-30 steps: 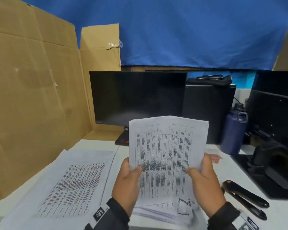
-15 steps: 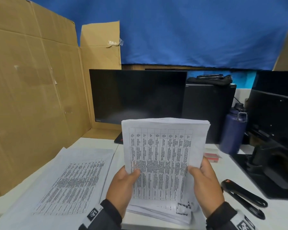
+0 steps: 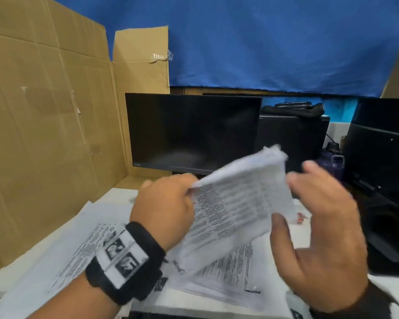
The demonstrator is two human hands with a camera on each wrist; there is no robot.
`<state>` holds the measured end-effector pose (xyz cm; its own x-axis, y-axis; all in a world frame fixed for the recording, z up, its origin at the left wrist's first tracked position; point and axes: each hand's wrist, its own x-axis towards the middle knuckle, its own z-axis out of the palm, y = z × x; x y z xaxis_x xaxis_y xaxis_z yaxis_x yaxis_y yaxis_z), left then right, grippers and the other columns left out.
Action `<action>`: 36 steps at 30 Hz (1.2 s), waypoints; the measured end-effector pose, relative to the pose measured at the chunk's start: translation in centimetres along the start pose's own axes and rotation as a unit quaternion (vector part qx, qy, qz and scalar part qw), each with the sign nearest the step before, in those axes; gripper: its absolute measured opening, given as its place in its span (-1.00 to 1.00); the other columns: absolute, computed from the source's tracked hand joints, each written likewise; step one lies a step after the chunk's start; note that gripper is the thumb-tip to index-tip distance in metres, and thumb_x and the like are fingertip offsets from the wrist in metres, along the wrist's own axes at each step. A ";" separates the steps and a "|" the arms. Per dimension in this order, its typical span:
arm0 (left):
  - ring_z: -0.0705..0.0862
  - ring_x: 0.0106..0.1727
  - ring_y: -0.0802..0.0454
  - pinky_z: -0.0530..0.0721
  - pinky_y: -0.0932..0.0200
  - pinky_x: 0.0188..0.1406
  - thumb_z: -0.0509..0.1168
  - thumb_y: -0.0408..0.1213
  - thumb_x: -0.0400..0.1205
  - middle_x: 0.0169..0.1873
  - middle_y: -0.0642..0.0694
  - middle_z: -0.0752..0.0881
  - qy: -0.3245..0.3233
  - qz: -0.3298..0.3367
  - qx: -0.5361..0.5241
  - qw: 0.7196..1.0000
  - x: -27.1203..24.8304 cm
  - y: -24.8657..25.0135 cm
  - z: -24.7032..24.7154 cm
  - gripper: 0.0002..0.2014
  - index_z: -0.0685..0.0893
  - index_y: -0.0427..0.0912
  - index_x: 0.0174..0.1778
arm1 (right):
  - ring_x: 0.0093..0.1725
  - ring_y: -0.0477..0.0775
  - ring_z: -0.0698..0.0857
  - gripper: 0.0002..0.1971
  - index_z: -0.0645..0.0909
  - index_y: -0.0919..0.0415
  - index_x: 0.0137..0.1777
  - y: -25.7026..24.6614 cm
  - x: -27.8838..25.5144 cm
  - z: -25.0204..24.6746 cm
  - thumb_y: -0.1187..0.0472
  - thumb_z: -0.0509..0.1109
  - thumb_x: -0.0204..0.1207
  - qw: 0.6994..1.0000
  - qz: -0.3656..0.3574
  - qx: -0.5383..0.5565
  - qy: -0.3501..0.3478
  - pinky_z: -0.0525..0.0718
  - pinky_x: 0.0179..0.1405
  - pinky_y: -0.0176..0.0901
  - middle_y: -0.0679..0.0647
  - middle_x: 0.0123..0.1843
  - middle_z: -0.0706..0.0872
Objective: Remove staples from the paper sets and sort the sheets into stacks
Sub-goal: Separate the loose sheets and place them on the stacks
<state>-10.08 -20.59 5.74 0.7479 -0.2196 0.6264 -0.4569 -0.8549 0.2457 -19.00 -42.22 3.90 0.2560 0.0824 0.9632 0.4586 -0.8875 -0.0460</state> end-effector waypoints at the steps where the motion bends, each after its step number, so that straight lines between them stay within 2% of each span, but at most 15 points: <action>1: 0.64 -0.27 -0.04 0.61 -0.04 -0.11 0.21 -0.26 0.66 -0.40 0.06 0.62 -0.004 0.061 0.077 0.995 0.1 1.2 -0.4 -0.83 0.59 0.05 -0.22 | 0.50 0.27 0.58 -0.49 0.60 0.35 0.39 -0.6 -0.1 0.0 0.34 0.45 0.39 1.000 -0.023 0.011 -0.015 0.52 0.44 0.31 0.21 0.32 0.69; 4: 0.59 -0.38 -0.10 0.47 -0.01 -0.17 0.15 -0.29 0.48 -0.47 0.05 0.60 -0.022 0.203 0.189 0.961 -0.5 4.8 -0.5 -0.83 0.60 0.03 -0.30 | 0.32 0.11 0.70 -0.48 0.60 0.20 0.43 -1.2 -0.5 1.0 0.25 0.42 0.42 0.985 0.039 -0.054 -0.161 0.62 0.35 0.16 0.05 0.25 0.75; 6: 0.48 -0.41 -0.10 0.38 -0.02 -0.20 0.10 -0.29 0.51 -0.50 0.03 0.56 0.009 0.263 0.206 0.942 -0.8 5.9 0.2 -0.80 0.60 -0.01 -0.35 | 0.00 0.14 0.77 -0.61 0.64 0.02 0.28 -0.5 -1.1 2.0 0.13 0.29 0.44 0.954 0.103 -0.123 -0.255 0.73 0.00 0.08 -0.02 0.00 0.78; 9: 0.66 -0.09 -0.17 0.41 -0.13 0.07 0.14 -0.31 0.56 -0.26 -0.04 0.69 0.067 0.287 0.206 0.933 -0.8 5.9 1.0 -0.76 0.73 -0.04 -0.16 | -0.29 0.21 0.72 -0.83 0.65 -0.05 -0.07 0.8 -1.5 2.6 0.15 0.24 0.46 0.930 0.185 -0.141 -0.285 0.67 -0.40 0.03 -0.03 -0.29 0.70; 12: 0.33 0.69 -0.32 0.26 -0.33 0.53 0.28 -0.32 0.53 0.60 -0.15 0.47 0.113 0.176 0.180 0.961 -0.2 4.3 1.0 -0.30 0.43 0.16 0.65 | -0.41 0.23 0.61 -0.91 0.67 0.02 -0.17 2.1 -1.2 1.8 0.21 0.35 0.50 0.932 0.248 -0.125 -0.234 0.56 -0.46 -0.06 -0.03 -0.46 0.55; 15: -0.06 0.82 -0.19 0.13 -0.37 0.73 0.50 -0.26 0.59 0.80 -0.10 -0.02 0.080 -0.028 -0.016 0.996 0.3 2.1 1.4 0.09 -0.20 0.20 0.79 | -0.37 0.16 0.67 -0.84 0.67 0.14 -0.17 4.5 -0.8 1.4 0.15 0.36 0.62 0.927 0.326 -0.054 -0.180 0.68 -0.33 0.03 0.01 -0.43 0.67; 16: -0.02 0.82 -0.11 0.18 -0.31 0.74 0.53 -0.26 0.60 0.80 -0.06 -0.01 0.051 -0.099 -0.138 0.984 0.4 1.5 1.8 0.15 -0.28 0.19 0.78 | -0.31 0.10 0.71 -0.82 0.69 0.16 -0.16 5.1 -0.6 1.3 0.14 0.36 0.64 0.920 0.356 -0.006 -0.161 0.72 -0.27 0.05 0.00 -0.36 0.73; 18: 0.43 0.66 -0.01 0.57 0.01 0.54 0.46 -0.37 0.67 0.68 -0.11 0.39 -0.019 -0.223 -0.407 0.885 0.2 0.9 3.0 0.02 -0.17 0.08 0.81 | -0.17 -0.06 0.75 -0.85 0.71 0.05 -0.15 5.7 -0.3 1.1 0.16 0.39 0.66 0.900 0.405 0.090 -0.135 0.69 -0.22 -0.10 -0.16 -0.21 0.79; 20: 0.78 0.26 -0.01 0.77 0.13 0.15 0.27 -0.49 0.76 0.31 -0.17 0.77 -0.077 -0.287 -0.575 0.763 -0.1 0.8 4.1 -0.45 0.35 -0.15 0.68 | -0.10 -0.21 0.74 -0.84 0.71 -0.08 -0.12 5.3 -0.4 1.5 0.19 0.41 0.65 0.879 0.432 0.158 -0.125 0.61 -0.26 -0.25 -0.30 -0.12 0.76; 21: 0.82 0.20 -0.05 0.78 0.02 0.17 0.20 -0.50 0.78 0.23 -0.17 0.83 -0.089 -0.291 -0.593 0.746 -0.4 0.8 4.6 -0.62 0.56 -0.17 0.51 | -0.11 -0.26 0.74 -0.82 0.70 -0.11 -0.13 5.0 -0.5 1.8 0.21 0.41 0.65 0.870 0.441 0.183 -0.119 0.60 -0.24 -0.30 -0.32 -0.11 0.76; 25: 0.80 0.11 0.06 0.75 0.01 0.12 0.18 -0.36 0.78 0.06 0.08 0.85 0.000 -0.269 -0.480 0.835 -1.1 1.4 5.3 -0.78 0.68 0.00 0.17 | 0.06 -0.25 0.76 -0.77 0.62 -0.16 0.08 3.8 -2.3 4.1 0.26 0.38 0.65 0.854 0.459 0.234 -0.074 0.70 0.09 -0.11 -0.24 0.05 0.80; 27: 0.79 0.11 0.08 0.75 -0.02 0.12 0.17 -0.32 0.78 0.06 0.11 0.84 0.038 -0.254 -0.458 0.851 -1.7 1.3 5.8 -0.80 0.65 0.04 0.17 | 0.12 -0.25 0.74 -0.72 0.54 -0.20 0.16 3.4 -3.6 5.4 0.28 0.34 0.68 0.844 0.465 0.257 -0.070 0.68 0.20 -0.07 -0.21 0.12 0.78; 30: 0.81 0.11 0.08 0.77 -0.01 0.07 0.18 -0.31 0.78 0.06 0.12 0.84 0.036 -0.255 -0.455 0.853 -3.2 0.7 7.2 -0.78 0.63 0.11 0.20 | 0.12 -0.39 0.70 -0.66 0.44 -0.11 0.30 2.6 -5.9 7.2 0.32 0.33 0.67 0.838 0.474 0.255 -0.093 0.65 0.27 -0.06 -0.25 0.16 0.74; 34: 0.81 0.13 0.11 0.72 0.05 0.15 0.27 -0.32 0.77 0.03 0.13 0.86 -0.001 -0.322 -0.529 0.785 -4.8 -0.1 9.4 -0.75 0.61 0.13 0.27 | 0.12 -0.39 0.70 -0.54 0.34 -0.17 0.37 2.1 -8.5 8.4 0.33 0.36 0.65 0.834 0.488 0.238 -0.100 0.64 0.22 -0.08 -0.29 0.18 0.72; 36: 0.81 0.16 0.09 0.70 -0.01 0.24 0.22 -0.26 0.81 0.02 0.17 0.87 -0.024 -0.330 -0.524 0.785 -5.3 -0.3 10.2 -0.79 0.65 0.14 0.23 | 0.14 -0.32 0.70 -0.54 0.35 -0.16 0.36 2.4 -8.9 8.7 0.34 0.37 0.65 0.834 0.493 0.234 -0.082 0.63 0.19 -0.08 -0.28 0.18 0.72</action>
<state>-9.00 -23.91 -5.21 0.9941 0.0692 0.0837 -0.0879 0.0597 0.9943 -12.79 -41.12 -7.05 0.8005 -0.4879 0.3482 0.2275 -0.2900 -0.9296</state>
